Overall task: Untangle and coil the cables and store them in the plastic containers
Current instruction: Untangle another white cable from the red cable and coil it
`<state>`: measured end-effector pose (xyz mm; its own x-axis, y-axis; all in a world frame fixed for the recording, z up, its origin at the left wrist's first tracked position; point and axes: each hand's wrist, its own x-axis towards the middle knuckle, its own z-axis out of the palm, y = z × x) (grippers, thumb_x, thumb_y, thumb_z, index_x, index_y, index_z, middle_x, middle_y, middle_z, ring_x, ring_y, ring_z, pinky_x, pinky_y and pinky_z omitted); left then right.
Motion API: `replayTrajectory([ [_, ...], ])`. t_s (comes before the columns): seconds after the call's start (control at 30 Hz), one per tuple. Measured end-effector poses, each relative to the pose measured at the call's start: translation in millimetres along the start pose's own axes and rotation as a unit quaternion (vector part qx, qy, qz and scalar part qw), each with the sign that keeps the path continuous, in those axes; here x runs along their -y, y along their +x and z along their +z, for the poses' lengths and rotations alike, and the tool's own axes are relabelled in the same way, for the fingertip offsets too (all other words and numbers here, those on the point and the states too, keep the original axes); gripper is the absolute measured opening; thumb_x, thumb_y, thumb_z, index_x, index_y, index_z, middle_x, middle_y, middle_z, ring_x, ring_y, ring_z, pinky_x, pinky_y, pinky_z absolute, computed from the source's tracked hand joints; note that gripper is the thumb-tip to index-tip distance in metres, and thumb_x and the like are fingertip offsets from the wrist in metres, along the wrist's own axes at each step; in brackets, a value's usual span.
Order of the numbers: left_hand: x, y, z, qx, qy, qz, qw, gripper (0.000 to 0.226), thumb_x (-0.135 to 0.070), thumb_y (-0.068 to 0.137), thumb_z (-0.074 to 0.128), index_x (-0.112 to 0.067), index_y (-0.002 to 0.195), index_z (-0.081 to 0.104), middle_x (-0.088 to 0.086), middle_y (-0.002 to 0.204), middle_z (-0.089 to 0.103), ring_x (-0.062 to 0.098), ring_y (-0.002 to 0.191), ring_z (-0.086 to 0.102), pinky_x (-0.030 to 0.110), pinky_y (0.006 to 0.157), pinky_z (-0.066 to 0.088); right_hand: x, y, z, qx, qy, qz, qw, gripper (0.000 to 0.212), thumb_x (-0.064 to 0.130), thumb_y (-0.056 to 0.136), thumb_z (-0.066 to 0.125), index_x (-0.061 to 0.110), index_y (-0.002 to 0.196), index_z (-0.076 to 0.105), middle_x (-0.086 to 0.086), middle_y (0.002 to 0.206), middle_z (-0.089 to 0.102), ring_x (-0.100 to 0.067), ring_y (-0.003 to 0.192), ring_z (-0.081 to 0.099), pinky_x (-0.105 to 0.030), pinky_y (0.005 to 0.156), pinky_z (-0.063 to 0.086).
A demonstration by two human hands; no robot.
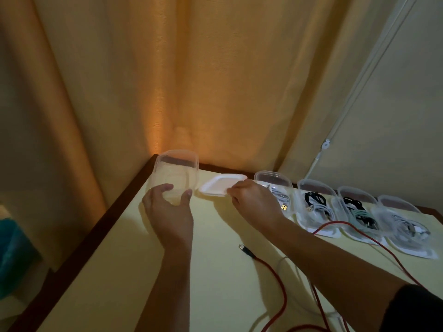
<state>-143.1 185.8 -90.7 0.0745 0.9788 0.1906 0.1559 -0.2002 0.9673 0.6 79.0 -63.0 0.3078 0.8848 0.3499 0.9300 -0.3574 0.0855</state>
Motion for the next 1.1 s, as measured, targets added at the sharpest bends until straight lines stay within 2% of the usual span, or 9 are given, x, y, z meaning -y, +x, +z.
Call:
replayTrajectory([
  [0.1,1.2,-2.5,3.7,0.029,0.013,0.015,0.999,0.037,-0.024,0.079,0.081,-0.022,0.109,0.060,0.003,0.132,0.051,0.028,0.130,0.046,0.039,0.102,0.044,8.1,-7.5,0.8,0.078,-0.109,-0.012,0.991,0.031,0.010,0.096,0.048,0.016,0.114,0.072,-0.005,0.111,0.072,-0.025,0.112,0.055,-0.040,0.097,0.042],
  [0.2,0.6,-9.0,8.9,0.064,0.033,0.041,0.997,0.041,-0.024,0.078,0.082,-0.024,0.112,0.060,0.002,0.131,0.054,0.026,0.127,0.048,0.041,0.100,0.047,11.4,-12.5,-3.4,0.151,-0.179,0.010,0.972,0.027,0.008,0.099,0.049,0.009,0.118,0.069,-0.011,0.119,0.068,-0.029,0.121,0.050,-0.044,0.106,0.036],
  [0.37,-0.2,-20.1,17.6,0.101,0.050,0.056,0.992,0.045,-0.024,0.077,0.083,-0.025,0.115,0.059,0.000,0.135,0.054,0.023,0.127,0.048,0.036,0.096,0.049,11.7,-21.6,-4.7,0.216,-0.196,0.032,0.956,0.026,0.013,0.100,0.054,0.006,0.123,0.066,-0.014,0.128,0.066,-0.031,0.130,0.047,-0.048,0.115,0.026],
  [0.5,1.0,-24.5,24.5,0.123,0.050,0.070,0.989,0.044,-0.023,0.076,0.083,-0.027,0.113,0.058,-0.001,0.134,0.054,0.022,0.129,0.047,0.029,0.094,0.044,14.5,-27.1,-7.6,0.219,-0.193,0.026,0.956,0.032,0.020,0.102,0.053,0.008,0.130,0.063,-0.014,0.135,0.062,-0.031,0.137,0.042,-0.050,0.121,0.016],
  [0.67,-1.2,-31.9,31.4,0.136,0.049,0.085,0.986,0.045,-0.023,0.077,0.083,-0.027,0.114,0.058,-0.003,0.135,0.053,0.020,0.129,0.046,0.032,0.096,0.047,13.3,-31.3,-10.7,0.214,-0.151,0.026,0.965,0.040,0.025,0.102,0.053,0.009,0.139,0.056,-0.014,0.145,0.054,-0.030,0.143,0.037,-0.050,0.124,0.009],
  [0.8,-1.1,-36.9,37.9,0.145,0.050,0.084,0.985,0.044,-0.025,0.077,0.083,-0.028,0.114,0.058,-0.004,0.135,0.052,0.019,0.128,0.046,0.026,0.092,0.044,17.2,-47.2,-19.5,0.168,-0.051,0.064,0.982,0.053,0.031,0.094,0.063,0.013,0.143,0.053,-0.006,0.153,0.047,-0.024,0.150,0.024,-0.044,0.125,0.001],
  [0.9,-0.1,-43.8,44.6,0.158,0.049,0.087,0.982,0.043,-0.025,0.078,0.082,-0.030,0.113,0.058,-0.006,0.134,0.051,0.017,0.127,0.046,0.023,0.090,0.040,18.7,-73.0,-33.4,0.095,0.066,0.111,0.987,0.043,0.022,0.094,0.060,0.017,0.137,0.062,0.001,0.150,0.051,-0.018,0.151,0.024,-0.033,0.122,-0.008],
  [0.97,0.1,-49.7,49.1,0.172,0.047,0.088,0.980,0.041,-0.025,0.079,0.081,-0.029,0.113,0.058,-0.007,0.133,0.049,0.016,0.124,0.047,0.024,0.090,0.041,17.3,-94.7,-41.0,0.058,0.128,0.174,0.975,0.036,0.021,0.096,0.056,0.023,0.130,0.067,0.007,0.144,0.057,-0.012,0.148,0.028,-0.029,0.123,0.000],
  [1.1,0.9,-61.8,55.2,0.206,0.068,0.088,0.972,0.044,-0.025,0.082,0.079,-0.024,0.122,0.059,-0.001,0.136,0.046,0.019,0.126,0.045,0.028,0.097,0.041,16.1,-131.8,-43.3,0.057,0.176,0.242,0.952,0.035,0.026,0.098,0.056,0.031,0.132,0.064,0.013,0.141,0.058,-0.009,0.143,0.035,-0.026,0.118,0.018],
])
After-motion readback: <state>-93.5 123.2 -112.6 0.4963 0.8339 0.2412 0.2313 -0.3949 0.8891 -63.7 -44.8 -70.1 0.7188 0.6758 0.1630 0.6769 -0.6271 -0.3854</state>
